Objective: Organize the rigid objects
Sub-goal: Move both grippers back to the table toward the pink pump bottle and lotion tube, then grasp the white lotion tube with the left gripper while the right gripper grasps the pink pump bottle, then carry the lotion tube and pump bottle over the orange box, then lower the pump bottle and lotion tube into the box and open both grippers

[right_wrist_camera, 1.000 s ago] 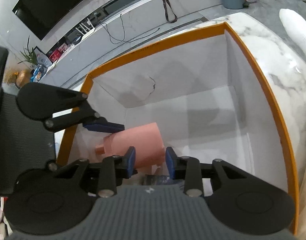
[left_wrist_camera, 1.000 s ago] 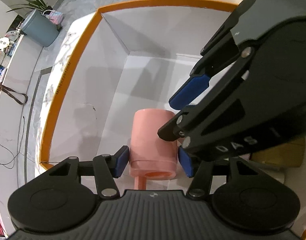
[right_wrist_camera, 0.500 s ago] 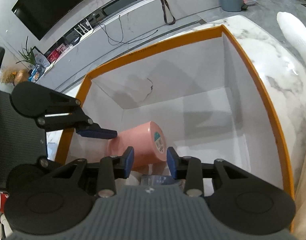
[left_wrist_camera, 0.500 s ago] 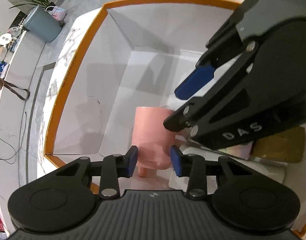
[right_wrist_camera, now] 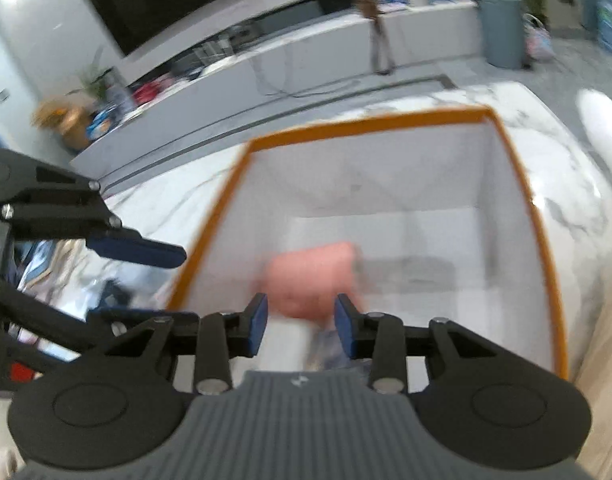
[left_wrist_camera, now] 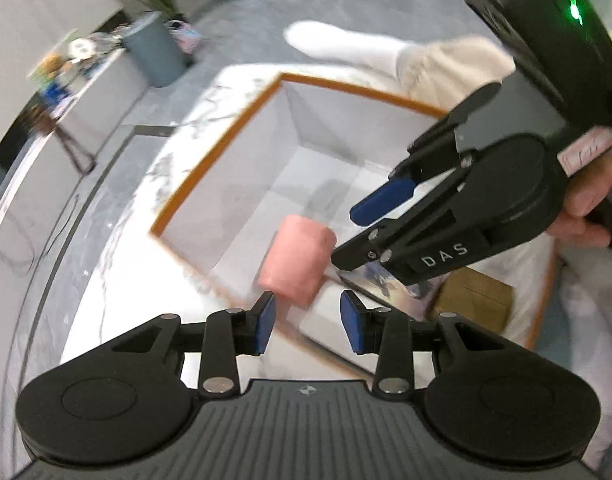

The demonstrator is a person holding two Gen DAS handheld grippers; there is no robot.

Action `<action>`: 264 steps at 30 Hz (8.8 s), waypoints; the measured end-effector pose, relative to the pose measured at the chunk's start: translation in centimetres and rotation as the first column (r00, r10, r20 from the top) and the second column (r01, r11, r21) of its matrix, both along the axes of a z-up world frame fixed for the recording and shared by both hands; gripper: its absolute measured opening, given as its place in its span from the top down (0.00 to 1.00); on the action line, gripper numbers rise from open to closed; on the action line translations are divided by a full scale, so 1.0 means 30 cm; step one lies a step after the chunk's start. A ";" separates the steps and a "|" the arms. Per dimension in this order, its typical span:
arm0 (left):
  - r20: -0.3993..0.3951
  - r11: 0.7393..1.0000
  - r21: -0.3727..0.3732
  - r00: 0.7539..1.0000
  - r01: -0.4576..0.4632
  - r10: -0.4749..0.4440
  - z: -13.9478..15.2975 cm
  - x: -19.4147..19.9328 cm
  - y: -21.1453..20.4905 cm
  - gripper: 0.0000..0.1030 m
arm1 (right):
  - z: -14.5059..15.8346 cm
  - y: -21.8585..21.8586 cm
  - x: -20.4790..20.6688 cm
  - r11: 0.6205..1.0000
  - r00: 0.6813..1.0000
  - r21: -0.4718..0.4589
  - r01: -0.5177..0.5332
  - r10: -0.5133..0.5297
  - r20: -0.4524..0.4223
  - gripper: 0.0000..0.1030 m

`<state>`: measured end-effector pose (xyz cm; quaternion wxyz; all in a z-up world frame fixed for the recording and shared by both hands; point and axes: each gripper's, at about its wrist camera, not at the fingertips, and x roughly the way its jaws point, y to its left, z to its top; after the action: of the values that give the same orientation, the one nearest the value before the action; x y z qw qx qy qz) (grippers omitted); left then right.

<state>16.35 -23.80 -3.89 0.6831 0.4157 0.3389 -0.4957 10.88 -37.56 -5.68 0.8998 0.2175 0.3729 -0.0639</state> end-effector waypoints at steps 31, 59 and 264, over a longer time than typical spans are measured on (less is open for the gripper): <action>-0.022 0.970 -0.058 0.972 -0.237 0.236 -0.130 -0.232 0.613 0.46 | -0.045 0.712 0.037 0.424 0.568 -0.380 -0.822 0.648 -0.507 0.70; -0.197 0.949 0.084 0.929 -0.303 0.314 -0.330 -0.069 0.639 0.44 | -0.190 0.749 0.251 0.450 0.507 -0.251 -0.857 0.652 -0.564 0.69; -0.520 0.730 -0.040 0.638 -0.682 0.568 -0.014 -0.051 -0.045 0.89 | 0.108 0.014 -0.228 0.763 0.890 -0.465 -0.449 0.334 -0.311 0.76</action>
<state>14.83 -25.14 -4.31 0.7515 0.0540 0.5577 -0.3483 4.05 -37.15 -2.43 0.8730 -0.1276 0.4707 0.0044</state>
